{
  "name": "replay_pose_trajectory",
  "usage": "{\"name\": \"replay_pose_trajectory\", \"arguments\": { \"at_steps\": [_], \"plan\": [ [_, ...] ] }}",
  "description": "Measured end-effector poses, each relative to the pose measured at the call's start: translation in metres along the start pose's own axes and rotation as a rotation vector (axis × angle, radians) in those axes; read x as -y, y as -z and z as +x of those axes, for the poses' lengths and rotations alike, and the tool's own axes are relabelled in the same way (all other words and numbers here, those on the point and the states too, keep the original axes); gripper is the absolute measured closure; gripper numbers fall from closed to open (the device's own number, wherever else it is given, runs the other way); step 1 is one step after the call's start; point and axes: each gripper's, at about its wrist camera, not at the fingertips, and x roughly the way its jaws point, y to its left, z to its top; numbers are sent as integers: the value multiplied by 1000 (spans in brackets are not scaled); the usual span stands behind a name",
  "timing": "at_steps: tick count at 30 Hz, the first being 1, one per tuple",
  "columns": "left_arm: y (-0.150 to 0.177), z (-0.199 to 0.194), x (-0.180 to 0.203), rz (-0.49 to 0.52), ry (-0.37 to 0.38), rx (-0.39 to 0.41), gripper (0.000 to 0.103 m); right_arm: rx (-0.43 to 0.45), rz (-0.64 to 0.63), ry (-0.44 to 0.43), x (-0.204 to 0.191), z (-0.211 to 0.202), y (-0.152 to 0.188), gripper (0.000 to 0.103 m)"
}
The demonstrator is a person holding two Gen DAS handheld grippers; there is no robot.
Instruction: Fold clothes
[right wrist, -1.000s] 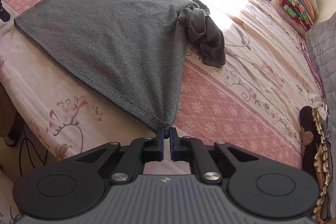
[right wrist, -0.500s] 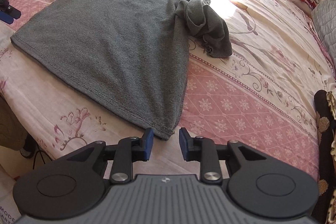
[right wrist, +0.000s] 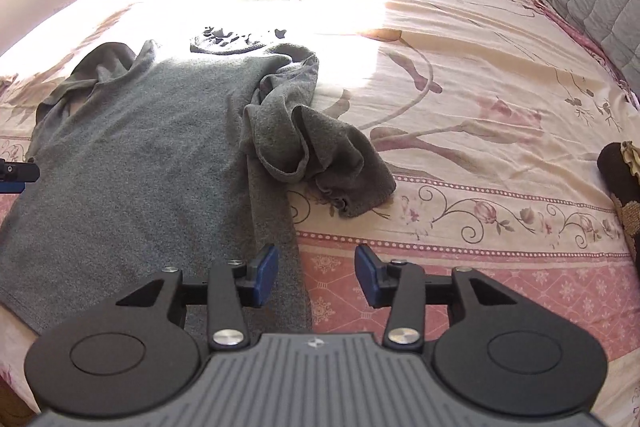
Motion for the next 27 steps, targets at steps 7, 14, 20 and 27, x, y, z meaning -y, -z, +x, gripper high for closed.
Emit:
{"name": "replay_pose_trajectory", "arguments": {
  "at_steps": [7, 14, 20, 27],
  "plan": [
    [-3, 29, 15, 71, -29, 81, 37, 39, 91, -23, -1, 23, -30, 49],
    [-4, 43, 35, 120, -28, 64, 30, 25, 119, -28, 1, 51, -51, 49],
    [-1, 50, 49, 162, -54, 73, 27, -13, 32, 62, 7, 64, -69, 90],
    [-2, 56, 57, 174, -71, 79, 24, 25, -123, 380, 36, 73, -107, 90]
  ]
}}
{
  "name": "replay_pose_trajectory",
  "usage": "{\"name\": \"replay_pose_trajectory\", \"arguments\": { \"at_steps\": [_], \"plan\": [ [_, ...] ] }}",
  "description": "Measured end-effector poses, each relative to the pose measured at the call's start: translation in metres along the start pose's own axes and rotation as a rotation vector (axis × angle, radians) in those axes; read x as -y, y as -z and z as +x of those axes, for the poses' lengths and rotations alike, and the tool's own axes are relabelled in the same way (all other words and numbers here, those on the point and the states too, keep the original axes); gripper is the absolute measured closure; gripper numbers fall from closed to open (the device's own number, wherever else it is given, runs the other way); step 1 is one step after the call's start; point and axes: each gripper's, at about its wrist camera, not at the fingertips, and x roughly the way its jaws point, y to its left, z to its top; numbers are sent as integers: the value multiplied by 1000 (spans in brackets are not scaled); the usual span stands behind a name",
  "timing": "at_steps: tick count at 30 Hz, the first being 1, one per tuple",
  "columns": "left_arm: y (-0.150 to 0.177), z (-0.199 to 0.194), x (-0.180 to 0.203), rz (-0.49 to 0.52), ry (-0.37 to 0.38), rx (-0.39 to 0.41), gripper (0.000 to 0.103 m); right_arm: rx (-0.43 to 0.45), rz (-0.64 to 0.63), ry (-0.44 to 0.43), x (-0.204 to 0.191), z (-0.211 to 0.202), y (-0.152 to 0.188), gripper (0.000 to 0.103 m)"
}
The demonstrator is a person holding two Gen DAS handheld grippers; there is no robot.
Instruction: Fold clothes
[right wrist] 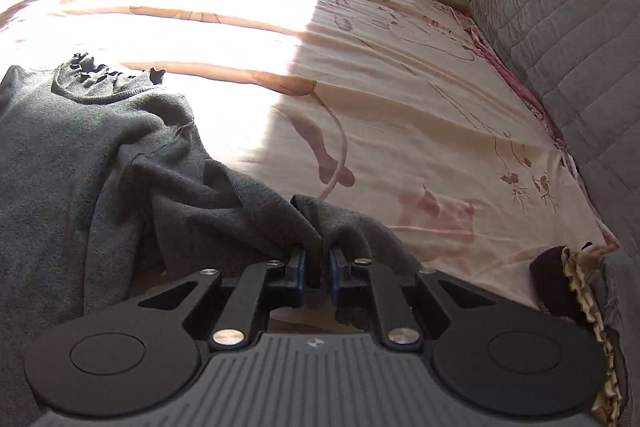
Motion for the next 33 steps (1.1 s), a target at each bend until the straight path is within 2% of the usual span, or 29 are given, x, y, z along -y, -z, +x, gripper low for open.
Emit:
{"name": "replay_pose_trajectory", "arguments": {
  "at_steps": [3, 7, 11, 13, 16, 17, 21, 25, 29, 33],
  "plan": [
    [0, 1, 1, 7, -3, 3, 24, 16, -5, 69, 15, 14, -16, 90],
    [-1, 2, 1, 7, -4, 3, 23, 9, -11, 117, 23, 40, -30, 90],
    [-2, 2, 1, 7, -2, -2, 22, -117, -22, 119, 14, 73, -28, 88],
    [-2, 2, 0, 6, 2, -6, 22, -159, -28, 115, 9, 82, -23, 82],
    [-5, 2, -3, -15, 15, -14, 22, -151, -29, 105, 3, 77, -21, 66],
    [-6, 1, -5, -25, 20, -17, 22, -143, -23, 96, 3, 74, -22, 62],
    [-11, 1, -12, -74, 27, -28, 22, -94, 25, 26, -1, 51, -28, 59],
    [-14, -3, -20, -96, 0, -29, 22, -43, 103, -70, -14, 24, -30, 54],
    [-19, -7, -29, -112, -21, -23, 22, -28, 156, -179, -39, 4, -22, 51],
    [-23, -12, -39, -133, -39, -17, 22, -16, 143, -228, -69, -13, -9, 50]
  ]
}}
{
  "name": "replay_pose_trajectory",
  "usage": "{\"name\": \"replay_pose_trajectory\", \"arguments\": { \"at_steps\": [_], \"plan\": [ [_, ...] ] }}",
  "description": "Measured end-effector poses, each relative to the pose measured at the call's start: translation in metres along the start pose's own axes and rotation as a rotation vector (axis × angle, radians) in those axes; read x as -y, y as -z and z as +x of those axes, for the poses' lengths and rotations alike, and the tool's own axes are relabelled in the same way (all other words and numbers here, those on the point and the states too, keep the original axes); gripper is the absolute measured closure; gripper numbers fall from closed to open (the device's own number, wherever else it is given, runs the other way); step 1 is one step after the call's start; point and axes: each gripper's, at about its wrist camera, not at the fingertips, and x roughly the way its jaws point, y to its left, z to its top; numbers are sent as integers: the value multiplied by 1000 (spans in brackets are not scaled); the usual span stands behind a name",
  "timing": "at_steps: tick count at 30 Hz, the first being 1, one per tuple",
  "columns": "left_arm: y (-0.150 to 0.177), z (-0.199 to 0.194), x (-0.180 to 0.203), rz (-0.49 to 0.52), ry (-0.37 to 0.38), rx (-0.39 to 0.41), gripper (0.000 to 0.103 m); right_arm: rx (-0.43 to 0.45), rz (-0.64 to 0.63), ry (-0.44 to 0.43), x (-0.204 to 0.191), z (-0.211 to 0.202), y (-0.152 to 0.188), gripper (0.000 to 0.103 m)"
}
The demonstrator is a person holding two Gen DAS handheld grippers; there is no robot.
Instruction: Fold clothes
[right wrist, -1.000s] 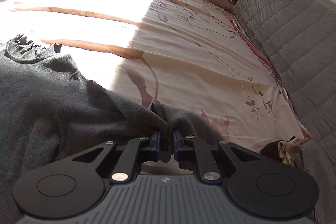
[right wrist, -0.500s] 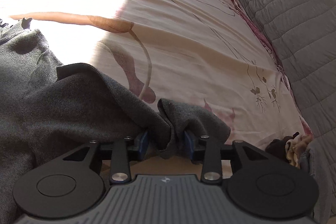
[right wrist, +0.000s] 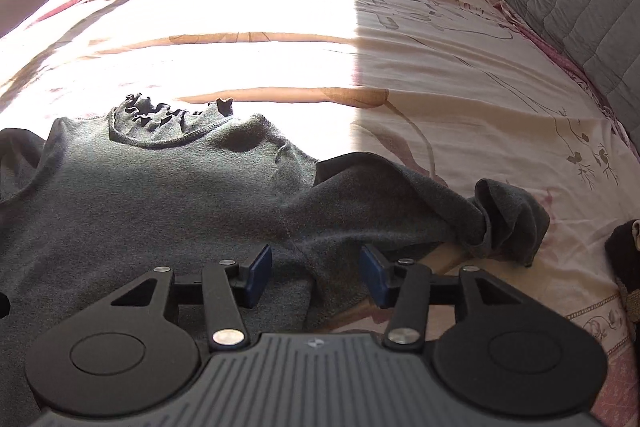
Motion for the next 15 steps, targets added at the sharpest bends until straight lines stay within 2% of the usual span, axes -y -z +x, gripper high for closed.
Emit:
{"name": "replay_pose_trajectory", "arguments": {
  "at_steps": [4, 10, 15],
  "plan": [
    [-5, -2, -11, -29, -25, 3, 22, -6, 15, -40, -23, -7, 20, 48],
    [-11, -2, -28, -72, -63, -4, 21, -56, 87, -154, -49, -6, 50, 48],
    [-14, -10, -45, -56, -124, 23, 19, -76, 86, -207, -66, -7, 58, 47]
  ]
}}
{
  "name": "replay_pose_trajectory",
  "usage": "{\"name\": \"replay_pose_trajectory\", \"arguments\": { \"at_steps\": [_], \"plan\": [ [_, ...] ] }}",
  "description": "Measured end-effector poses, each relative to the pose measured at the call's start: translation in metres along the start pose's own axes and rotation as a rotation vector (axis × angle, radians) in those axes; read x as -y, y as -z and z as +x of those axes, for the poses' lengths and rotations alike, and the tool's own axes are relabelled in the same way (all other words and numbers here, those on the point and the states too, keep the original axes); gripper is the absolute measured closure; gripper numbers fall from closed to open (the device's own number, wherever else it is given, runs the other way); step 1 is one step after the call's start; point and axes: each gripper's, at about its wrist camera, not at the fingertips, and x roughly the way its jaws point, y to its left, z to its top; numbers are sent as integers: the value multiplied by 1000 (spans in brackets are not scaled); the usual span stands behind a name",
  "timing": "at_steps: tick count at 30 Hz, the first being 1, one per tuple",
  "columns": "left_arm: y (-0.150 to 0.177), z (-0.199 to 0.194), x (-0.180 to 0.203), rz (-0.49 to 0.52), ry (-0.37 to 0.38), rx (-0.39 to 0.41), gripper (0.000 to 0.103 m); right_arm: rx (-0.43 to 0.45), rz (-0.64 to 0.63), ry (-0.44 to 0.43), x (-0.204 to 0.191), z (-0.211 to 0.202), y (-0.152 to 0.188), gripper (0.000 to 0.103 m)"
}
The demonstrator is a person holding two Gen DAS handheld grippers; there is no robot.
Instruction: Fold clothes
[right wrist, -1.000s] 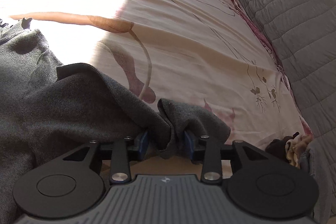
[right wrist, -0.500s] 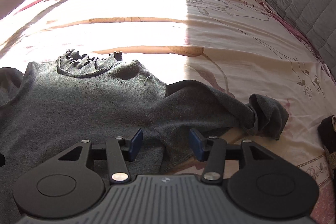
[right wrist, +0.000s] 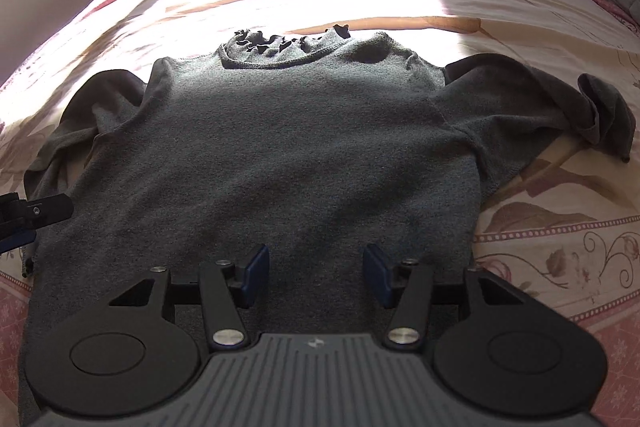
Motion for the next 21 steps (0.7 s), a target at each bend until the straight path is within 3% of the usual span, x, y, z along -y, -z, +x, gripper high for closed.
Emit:
{"name": "replay_pose_trajectory", "arguments": {
  "at_steps": [8, 10, 14, 21],
  "plan": [
    [-1, -13, -57, 11, -185, 76, 18, -16, -57, -82, -10, -12, 6, 43],
    [0, -11, -70, -16, -183, 65, 21, -27, -55, -92, -9, -11, 6, 43],
    [3, -3, -79, -95, -104, 18, 32, -22, -48, -96, -5, -13, 6, 43],
    [-1, 9, -54, -87, -52, 25, 52, -28, -31, -101, 4, -15, 9, 43]
  ]
}}
